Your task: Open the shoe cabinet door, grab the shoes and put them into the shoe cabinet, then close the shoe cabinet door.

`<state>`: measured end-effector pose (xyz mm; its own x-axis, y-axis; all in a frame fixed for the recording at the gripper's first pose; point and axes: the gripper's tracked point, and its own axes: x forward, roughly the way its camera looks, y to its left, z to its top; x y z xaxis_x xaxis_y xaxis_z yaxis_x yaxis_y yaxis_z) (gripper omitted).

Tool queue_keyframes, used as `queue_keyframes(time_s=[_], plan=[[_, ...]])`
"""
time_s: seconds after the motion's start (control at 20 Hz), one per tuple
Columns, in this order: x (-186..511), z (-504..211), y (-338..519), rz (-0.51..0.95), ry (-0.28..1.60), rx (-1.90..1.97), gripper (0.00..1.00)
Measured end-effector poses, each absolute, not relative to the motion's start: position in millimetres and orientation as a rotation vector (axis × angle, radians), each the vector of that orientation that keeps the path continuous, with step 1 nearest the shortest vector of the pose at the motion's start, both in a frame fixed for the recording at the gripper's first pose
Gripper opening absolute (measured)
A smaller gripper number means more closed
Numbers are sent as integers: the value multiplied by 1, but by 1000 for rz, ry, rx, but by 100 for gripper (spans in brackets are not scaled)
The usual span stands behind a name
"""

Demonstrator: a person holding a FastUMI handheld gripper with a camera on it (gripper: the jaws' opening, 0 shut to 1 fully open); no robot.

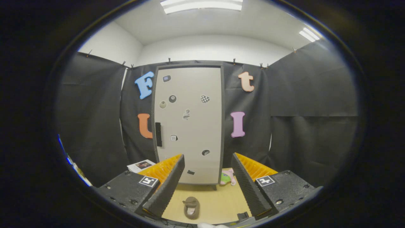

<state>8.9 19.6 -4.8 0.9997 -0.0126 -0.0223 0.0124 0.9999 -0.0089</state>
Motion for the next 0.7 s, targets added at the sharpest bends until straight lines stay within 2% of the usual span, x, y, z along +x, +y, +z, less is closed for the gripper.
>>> queue_keyframes(time_s=[0.4,0.7], plan=[[40,-6,64,-6,32,-6,97],[103,-14,140,84,45,5,97]])
